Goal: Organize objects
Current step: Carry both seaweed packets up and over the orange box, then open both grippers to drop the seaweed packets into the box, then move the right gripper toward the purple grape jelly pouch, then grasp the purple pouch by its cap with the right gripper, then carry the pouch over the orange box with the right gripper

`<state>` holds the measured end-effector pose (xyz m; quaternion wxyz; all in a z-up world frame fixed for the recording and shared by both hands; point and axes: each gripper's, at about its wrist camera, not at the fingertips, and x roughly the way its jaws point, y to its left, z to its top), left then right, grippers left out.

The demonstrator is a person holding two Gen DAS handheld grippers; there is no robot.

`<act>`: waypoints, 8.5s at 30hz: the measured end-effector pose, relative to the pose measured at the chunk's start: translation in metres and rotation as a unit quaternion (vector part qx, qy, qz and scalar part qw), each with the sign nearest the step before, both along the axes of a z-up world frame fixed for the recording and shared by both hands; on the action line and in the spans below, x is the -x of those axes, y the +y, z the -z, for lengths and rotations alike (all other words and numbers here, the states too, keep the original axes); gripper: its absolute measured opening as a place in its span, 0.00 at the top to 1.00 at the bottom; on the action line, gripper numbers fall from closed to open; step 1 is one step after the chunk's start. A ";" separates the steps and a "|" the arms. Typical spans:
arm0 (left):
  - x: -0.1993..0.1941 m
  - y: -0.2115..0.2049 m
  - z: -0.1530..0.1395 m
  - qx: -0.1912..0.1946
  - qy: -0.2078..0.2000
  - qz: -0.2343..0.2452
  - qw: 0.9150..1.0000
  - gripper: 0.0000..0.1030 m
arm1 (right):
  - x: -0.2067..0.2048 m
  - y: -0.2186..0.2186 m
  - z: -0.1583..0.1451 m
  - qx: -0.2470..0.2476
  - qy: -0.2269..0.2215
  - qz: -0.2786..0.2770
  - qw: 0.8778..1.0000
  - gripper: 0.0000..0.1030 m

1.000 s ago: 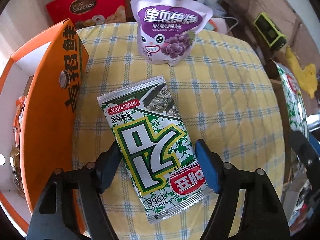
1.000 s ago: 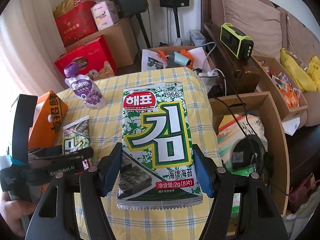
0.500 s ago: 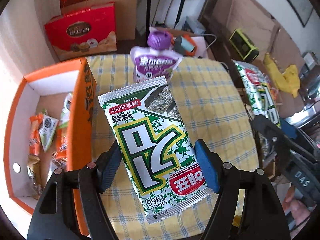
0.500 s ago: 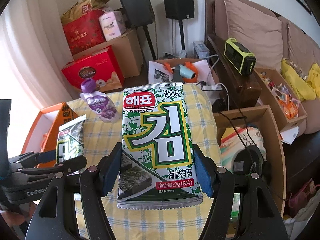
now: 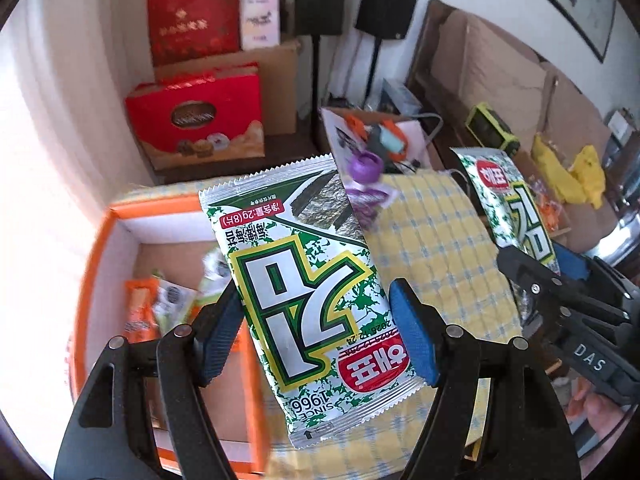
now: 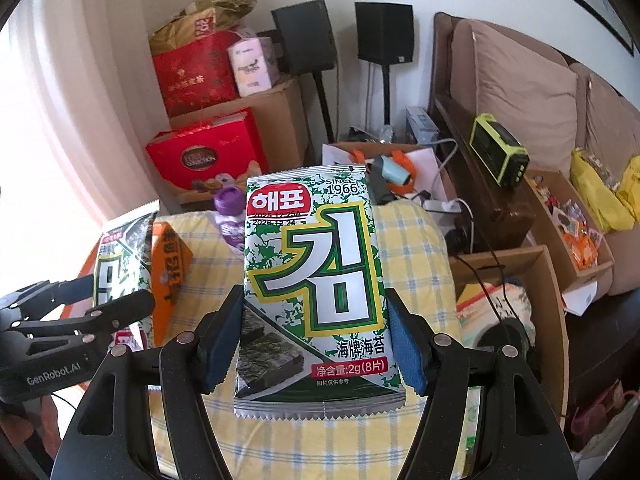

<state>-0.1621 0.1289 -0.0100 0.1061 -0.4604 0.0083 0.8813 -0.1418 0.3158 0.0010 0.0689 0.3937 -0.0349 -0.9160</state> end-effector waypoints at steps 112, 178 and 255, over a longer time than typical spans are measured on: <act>0.028 -0.121 0.013 -0.041 0.002 -0.065 0.997 0.00 | 0.044 -0.072 0.017 -0.005 -0.017 -0.009 1.000 0.00; 0.104 -0.004 0.067 -0.019 -0.008 0.066 0.998 0.00 | 0.133 -0.081 0.047 0.028 0.007 -0.069 0.997 0.70; 0.094 -0.184 0.074 -0.021 -0.028 -0.009 0.999 0.71 | 0.149 -0.223 0.065 0.245 -0.075 -0.168 0.952 0.69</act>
